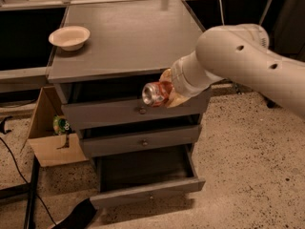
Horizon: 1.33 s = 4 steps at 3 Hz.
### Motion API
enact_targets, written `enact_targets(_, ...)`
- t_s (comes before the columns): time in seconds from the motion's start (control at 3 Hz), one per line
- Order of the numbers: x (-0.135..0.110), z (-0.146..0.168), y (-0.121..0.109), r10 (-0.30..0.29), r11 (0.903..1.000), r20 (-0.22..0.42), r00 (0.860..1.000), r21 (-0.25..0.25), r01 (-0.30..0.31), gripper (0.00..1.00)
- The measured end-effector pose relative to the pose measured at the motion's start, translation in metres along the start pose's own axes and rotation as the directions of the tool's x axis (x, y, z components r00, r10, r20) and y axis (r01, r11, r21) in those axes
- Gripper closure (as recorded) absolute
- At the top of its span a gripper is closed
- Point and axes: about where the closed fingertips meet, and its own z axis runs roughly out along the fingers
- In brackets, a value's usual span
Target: Place coke can into bottom drawer
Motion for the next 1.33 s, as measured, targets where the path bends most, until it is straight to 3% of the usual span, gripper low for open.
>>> enact_targets(0.33, 0.005, 0.024, 0.01, 0.02, 0.9998, -0.019, 1.0, -0.006, -0.02, 1.0)
enact_targets(0.67, 0.022, 0.055, 0.024, 0.077, 0.9967, -0.037, 0.996, -0.02, -0.078, 1.0)
enact_targets(1.0, 0.034, 0.09, 0.045, 0.164, 0.9852, -0.029, 0.986, -0.046, -0.165, 1.0)
enact_targets(1.33, 0.033, 0.093, 0.047, 0.163, 0.9852, -0.03, 0.986, -0.05, -0.164, 1.0)
